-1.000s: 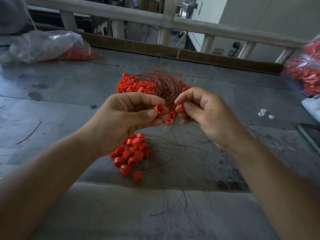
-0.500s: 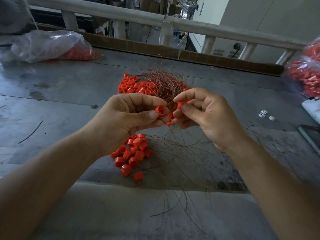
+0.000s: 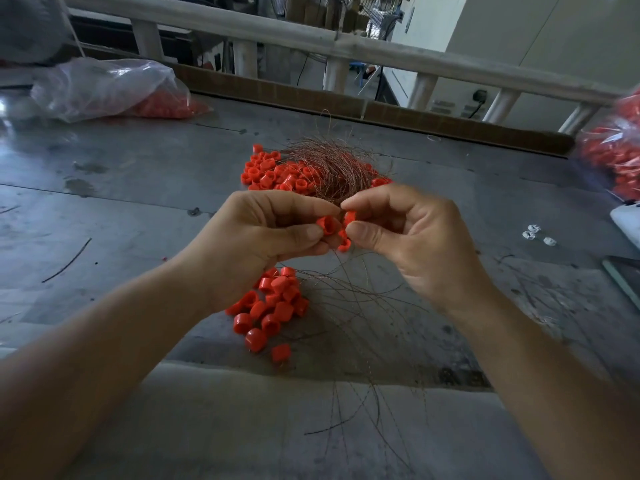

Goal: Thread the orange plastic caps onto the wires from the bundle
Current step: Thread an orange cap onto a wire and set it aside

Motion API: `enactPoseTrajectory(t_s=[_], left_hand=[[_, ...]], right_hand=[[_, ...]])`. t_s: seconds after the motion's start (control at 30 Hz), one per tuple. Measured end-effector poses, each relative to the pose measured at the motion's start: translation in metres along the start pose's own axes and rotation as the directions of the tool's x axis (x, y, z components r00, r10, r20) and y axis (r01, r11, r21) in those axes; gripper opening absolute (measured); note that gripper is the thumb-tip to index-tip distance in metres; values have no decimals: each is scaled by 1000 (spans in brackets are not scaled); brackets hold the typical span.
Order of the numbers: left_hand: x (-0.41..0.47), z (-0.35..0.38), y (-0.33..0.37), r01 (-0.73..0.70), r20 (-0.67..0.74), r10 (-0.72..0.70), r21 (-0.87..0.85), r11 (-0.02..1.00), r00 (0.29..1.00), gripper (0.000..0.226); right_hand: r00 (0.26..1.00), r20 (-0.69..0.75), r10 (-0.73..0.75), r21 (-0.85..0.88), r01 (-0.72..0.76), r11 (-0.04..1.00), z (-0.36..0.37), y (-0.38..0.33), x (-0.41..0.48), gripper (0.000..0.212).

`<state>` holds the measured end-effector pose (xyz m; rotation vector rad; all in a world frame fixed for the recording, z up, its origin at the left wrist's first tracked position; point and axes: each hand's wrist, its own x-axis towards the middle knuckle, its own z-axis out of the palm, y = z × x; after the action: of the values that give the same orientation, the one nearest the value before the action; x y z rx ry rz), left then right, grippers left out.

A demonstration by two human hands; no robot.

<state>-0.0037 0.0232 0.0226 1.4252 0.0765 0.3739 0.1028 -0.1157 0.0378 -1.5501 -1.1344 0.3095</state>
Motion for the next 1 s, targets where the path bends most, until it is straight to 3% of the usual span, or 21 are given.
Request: enactPoseTrajectory(t_s=[0.2, 0.5, 1.0], left_hand=[[0, -1, -1, 1, -41, 0, 15, 1000, 999, 22], [0, 3, -1, -22, -67, 35, 198, 980, 997, 24], [-3, 6, 1, 10, -5, -9, 183, 983, 1000, 20]], right_hand=[[999, -21, -36, -38, 35, 999, 6, 3, -2, 20], [994, -21, -111, -177, 106, 979, 8, 6, -4, 27], [991, -27, -130, -262, 119, 958, 8, 6, -6, 20]])
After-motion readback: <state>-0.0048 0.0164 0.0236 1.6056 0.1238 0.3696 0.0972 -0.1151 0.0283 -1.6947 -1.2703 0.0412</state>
